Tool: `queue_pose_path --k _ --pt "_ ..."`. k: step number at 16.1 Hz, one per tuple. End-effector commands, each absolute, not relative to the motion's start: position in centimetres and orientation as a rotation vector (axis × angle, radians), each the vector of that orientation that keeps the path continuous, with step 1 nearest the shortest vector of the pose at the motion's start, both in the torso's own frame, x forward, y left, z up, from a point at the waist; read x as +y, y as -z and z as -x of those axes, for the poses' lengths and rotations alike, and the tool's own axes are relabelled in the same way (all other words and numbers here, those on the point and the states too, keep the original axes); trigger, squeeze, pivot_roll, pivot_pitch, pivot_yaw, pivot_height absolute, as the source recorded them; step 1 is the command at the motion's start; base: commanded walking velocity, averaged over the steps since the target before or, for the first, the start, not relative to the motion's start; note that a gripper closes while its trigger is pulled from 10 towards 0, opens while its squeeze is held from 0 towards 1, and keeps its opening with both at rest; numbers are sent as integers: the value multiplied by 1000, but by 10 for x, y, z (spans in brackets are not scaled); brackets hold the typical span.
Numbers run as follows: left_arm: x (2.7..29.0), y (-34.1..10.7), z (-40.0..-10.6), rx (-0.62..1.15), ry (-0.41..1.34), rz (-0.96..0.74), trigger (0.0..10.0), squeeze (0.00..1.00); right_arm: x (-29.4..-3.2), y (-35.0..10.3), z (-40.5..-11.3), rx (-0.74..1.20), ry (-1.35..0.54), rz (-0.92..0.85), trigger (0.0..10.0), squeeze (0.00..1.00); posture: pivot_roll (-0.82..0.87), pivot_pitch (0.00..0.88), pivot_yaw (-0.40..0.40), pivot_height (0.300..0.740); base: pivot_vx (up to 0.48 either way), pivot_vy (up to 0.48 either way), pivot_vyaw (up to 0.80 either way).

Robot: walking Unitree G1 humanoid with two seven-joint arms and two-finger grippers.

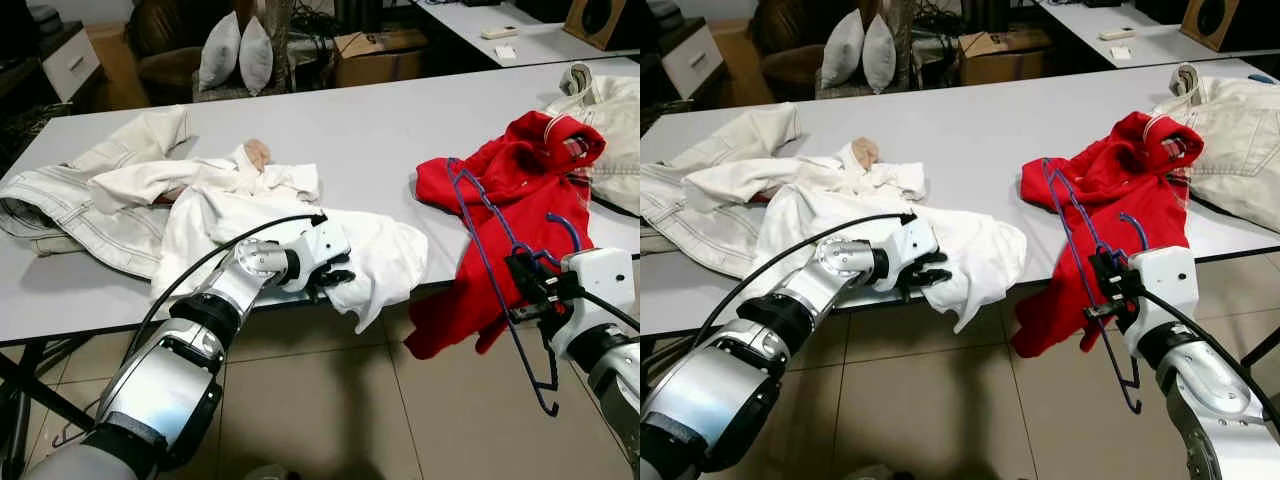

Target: Hang hanger

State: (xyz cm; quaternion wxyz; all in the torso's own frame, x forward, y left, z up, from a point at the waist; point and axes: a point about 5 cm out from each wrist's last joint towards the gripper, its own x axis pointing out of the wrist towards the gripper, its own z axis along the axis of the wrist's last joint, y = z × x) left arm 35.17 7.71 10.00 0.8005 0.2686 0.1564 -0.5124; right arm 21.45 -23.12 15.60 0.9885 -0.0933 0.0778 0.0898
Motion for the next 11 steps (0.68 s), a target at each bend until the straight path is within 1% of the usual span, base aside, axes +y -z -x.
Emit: queue_pose_path --k 1,7,10,11 --pt "82 -95 -352 381 1077 -620 0 0 -226 -158 -212 153 -201 188 10000 0 -153 0 113 740 0 0 0" --pt "87 -94 -355 389 1025 -665 0 0 -225 -158 -215 157 -206 194 10000 0 -146 0 107 740 0 0 0" --pt "87 -96 -356 363 1016 -651 0 0 -226 -158 -216 155 -201 199 10000 0 -147 0 106 740 0 0 0" --pt "87 -99 -358 343 1002 -622 0 0 -227 -159 -217 151 -194 201 10000 0 -148 0 107 740 0 0 0"
